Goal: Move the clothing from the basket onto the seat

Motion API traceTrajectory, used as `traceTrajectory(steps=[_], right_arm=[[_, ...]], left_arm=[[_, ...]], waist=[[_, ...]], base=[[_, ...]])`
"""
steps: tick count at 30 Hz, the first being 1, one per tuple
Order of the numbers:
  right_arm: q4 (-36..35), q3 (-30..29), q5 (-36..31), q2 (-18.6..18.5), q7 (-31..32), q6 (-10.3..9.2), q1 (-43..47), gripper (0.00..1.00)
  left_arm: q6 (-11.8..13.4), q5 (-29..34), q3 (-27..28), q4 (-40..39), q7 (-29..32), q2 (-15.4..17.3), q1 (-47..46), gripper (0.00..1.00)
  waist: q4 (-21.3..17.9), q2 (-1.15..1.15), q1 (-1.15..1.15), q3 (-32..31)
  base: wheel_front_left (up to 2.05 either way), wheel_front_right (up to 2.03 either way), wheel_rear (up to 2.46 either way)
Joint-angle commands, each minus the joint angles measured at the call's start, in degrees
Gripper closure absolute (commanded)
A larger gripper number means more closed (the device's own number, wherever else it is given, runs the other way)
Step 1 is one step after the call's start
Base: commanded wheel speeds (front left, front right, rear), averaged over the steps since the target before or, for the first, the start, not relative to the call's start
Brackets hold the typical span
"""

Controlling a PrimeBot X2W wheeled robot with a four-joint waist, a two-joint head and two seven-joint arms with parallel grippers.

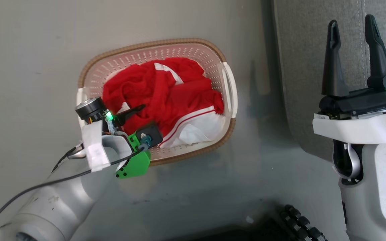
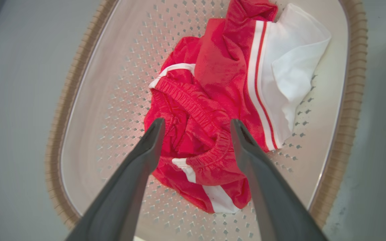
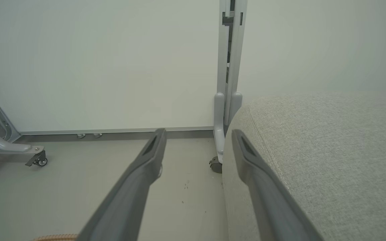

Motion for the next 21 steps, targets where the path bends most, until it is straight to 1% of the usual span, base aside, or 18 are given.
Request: traceTrajectory(steps=[1,5,8,12,15,21], right_arm=[[-0.45,0.09,0.51,-0.11,-0.18,0.00,-1.01,0.00],[-0.69,0.34,1.53,-0.12,-0.18,0.00,-1.51,0.00],[-0.56,0.78,2.27,-0.12,-0.18,0.00,-1.78,0.00],[-0.46,1.05,3.43,-0.10,-0.18,0.00,-1.64,0.00],[-0.47,1.28,3.99,-0.11,-0.18,0.00,-1.34,0.00],[-0.36,1.80,4.55,-0.12,-0.18,0.00,-2.10,0.00]], left_arm=[[-0.09,-0.97,-1.76,1.51,0.97,-0.16,-2.00,0.00],[-0.09,-3.60,-9.35,5.73,4.00,-0.29,-5.24,0.00],[-0.09,-5.37,-12.42,8.07,6.91,0.52,-6.70,0.00],[-0.09,-6.90,-13.71,9.86,10.48,1.50,-7.18,0.00],[-0.09,-8.04,-13.92,9.69,12.52,2.12,-6.69,0.00],[-0.09,-5.06,-13.95,8.36,14.64,3.81,-6.65,0.00]], waist=[[-3.62,0.00,-0.01,4.19],[-4.89,0.00,-0.01,5.87],[-5.96,0.00,-0.01,6.89],[-7.16,0.00,-0.01,7.66],[-7.72,0.00,-0.01,7.92],[-8.66,0.00,-0.01,8.93]], base=[[0.00,0.00,0.00],[0.00,0.00,0.00],[0.00,0.00,0.00],[0.00,0.00,0.00],[0.00,0.00,0.00],[0.00,0.00,0.00]])
